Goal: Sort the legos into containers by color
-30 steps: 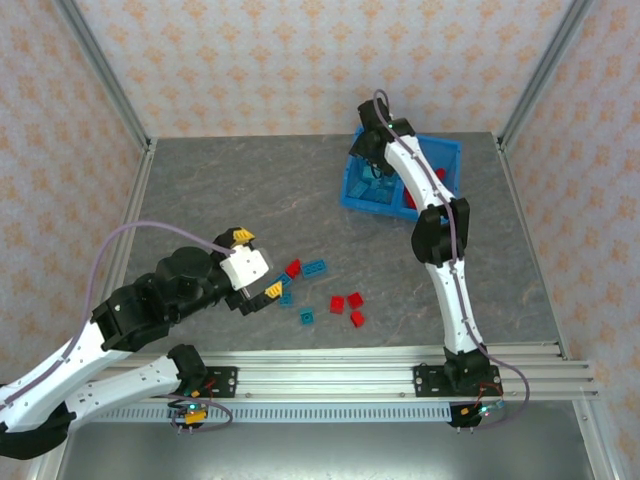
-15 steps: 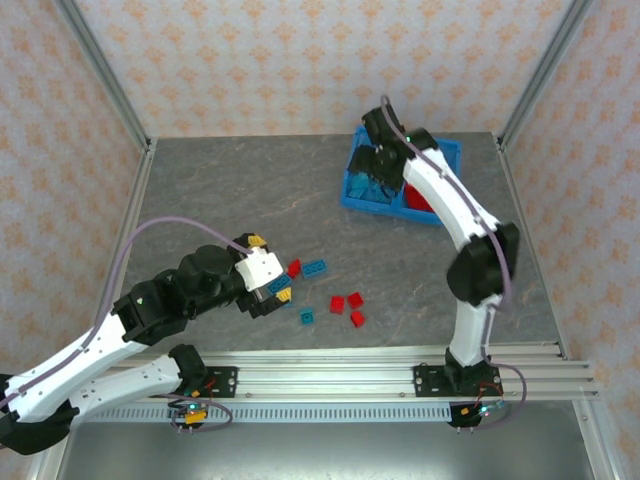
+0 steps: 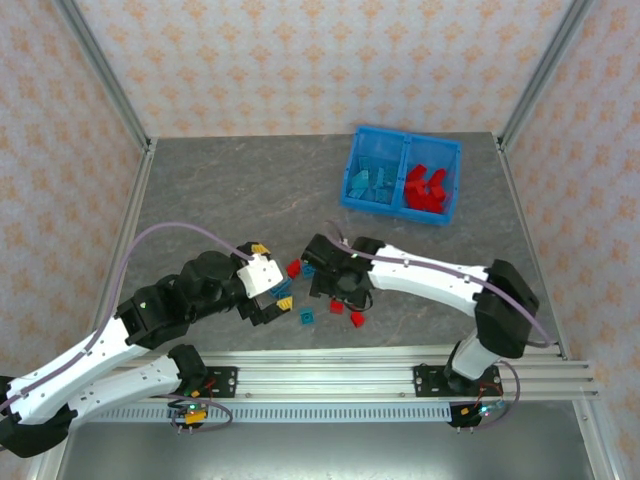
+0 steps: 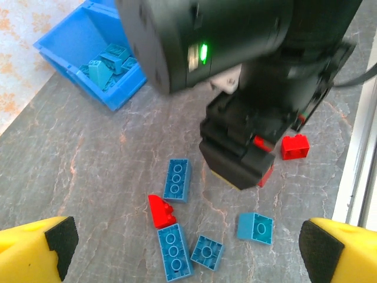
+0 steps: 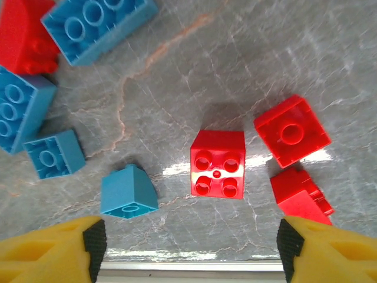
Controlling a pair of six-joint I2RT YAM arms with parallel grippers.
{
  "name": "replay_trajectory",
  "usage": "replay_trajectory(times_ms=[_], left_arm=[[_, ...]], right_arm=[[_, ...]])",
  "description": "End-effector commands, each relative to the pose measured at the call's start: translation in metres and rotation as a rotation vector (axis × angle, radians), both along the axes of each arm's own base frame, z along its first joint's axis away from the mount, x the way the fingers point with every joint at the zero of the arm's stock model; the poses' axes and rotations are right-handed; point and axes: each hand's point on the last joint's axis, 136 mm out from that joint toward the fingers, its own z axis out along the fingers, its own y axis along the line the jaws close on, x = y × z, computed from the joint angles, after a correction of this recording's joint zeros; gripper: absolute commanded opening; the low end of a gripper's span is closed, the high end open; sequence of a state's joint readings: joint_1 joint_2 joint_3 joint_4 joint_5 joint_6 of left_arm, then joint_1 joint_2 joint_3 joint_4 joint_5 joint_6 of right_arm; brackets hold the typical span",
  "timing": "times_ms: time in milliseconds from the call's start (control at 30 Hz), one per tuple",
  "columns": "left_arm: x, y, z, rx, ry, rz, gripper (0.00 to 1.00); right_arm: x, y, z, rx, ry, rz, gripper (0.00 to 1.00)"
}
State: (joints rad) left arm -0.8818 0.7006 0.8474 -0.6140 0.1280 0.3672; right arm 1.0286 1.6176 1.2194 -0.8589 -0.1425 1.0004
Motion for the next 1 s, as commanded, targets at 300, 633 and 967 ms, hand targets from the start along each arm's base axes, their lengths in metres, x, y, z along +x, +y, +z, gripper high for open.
replay_trajectory(times_ms=[300, 633, 967], left_arm=[[-0.006, 0.008, 0.004, -0.012, 0.001, 0.005, 1.00], [-0.008, 0.000, -0.002, 0.005, 0.024, -0.037, 1.00], [-0.011, 0.004, -0.005, -0.004, 0.023, -0.033, 1.00]], right_arm=[[0.009, -0.002, -0.036, -0.109, -0.005, -0.057, 0.71], [0.016, 0.014, -0.064, -0.187, 0.038, 0.020, 0.51], [0.018, 0.007, -0.040, -0.158, -0.016, 0.002, 0.56]])
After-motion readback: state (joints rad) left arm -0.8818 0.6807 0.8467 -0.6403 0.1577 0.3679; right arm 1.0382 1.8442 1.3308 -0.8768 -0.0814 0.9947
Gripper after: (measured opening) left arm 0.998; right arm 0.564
